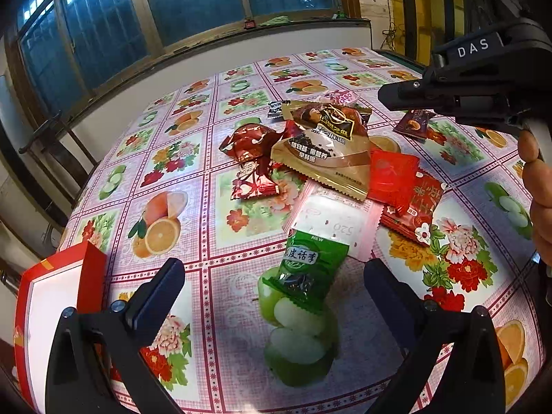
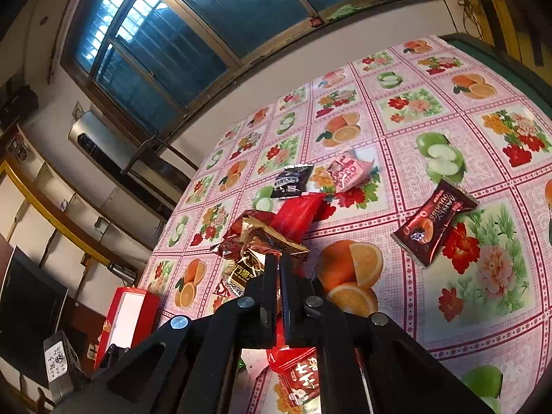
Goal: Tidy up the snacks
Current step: 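Reach the left gripper to the green packet while the right gripper grasps the gold-brown bag, then close the left gripper on the green packet and lift it, then carry the green packet and gold-brown bag to the red box and release both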
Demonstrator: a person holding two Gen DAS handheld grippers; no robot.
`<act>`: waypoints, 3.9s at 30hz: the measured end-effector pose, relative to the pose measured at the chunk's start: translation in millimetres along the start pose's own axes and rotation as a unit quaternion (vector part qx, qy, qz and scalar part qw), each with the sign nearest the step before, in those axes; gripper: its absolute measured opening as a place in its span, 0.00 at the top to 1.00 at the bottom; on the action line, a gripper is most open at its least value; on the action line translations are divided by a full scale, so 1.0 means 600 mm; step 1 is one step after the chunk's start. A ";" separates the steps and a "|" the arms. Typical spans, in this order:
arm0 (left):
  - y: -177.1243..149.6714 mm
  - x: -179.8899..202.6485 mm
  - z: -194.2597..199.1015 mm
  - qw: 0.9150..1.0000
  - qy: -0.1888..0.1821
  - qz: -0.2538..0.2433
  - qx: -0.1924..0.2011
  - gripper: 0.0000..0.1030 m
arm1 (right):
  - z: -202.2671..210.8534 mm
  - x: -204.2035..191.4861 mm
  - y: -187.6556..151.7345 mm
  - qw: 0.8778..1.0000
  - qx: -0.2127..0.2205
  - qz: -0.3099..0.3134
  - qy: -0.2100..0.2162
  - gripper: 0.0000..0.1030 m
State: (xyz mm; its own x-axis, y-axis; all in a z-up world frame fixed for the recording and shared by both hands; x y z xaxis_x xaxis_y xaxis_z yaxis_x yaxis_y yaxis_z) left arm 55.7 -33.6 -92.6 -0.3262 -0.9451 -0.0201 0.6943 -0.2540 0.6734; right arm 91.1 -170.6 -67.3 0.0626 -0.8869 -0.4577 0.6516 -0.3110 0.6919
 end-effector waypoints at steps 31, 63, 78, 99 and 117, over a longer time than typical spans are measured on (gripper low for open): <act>0.002 -0.006 -0.045 0.995 -0.075 0.005 -0.063 0.08 | -0.114 -0.028 -0.007 0.997 -0.077 0.011 -0.009 0.56; -0.045 -0.015 0.008 0.992 -0.093 0.062 -0.067 0.73 | -0.048 -0.026 0.005 0.995 -0.032 -0.043 0.088 0.64; -0.061 -0.038 0.092 0.991 -0.085 0.090 -0.043 0.84 | -0.022 -0.022 0.006 0.994 0.019 -0.050 0.100 0.64; -0.068 -0.102 0.073 0.988 -0.064 0.134 -0.036 0.84 | 0.001 0.005 0.015 0.992 0.055 -0.070 0.088 0.64; -0.053 -0.224 0.216 0.980 -0.011 0.192 0.040 0.84 | -0.006 -0.067 0.000 0.989 0.042 -0.040 0.138 0.64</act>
State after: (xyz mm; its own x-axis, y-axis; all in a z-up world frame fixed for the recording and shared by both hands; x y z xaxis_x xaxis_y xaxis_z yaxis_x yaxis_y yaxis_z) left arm -5.8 128.0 -15.2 -0.0647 -0.9628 0.2624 0.7161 0.1383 0.6841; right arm 91.1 -133.7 -50.8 0.2250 -0.7344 -0.6404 0.5982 -0.4147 0.6857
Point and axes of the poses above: each gripper's, at about its wrist camera, not at the fingertips, and z roughly against the way its jaws point, x to its right, y to its top, the point moved 4 cm from there along -z, roughly the way its jaws point, and after that the axes turned 14 degrees about z, right-handed, at the moved point
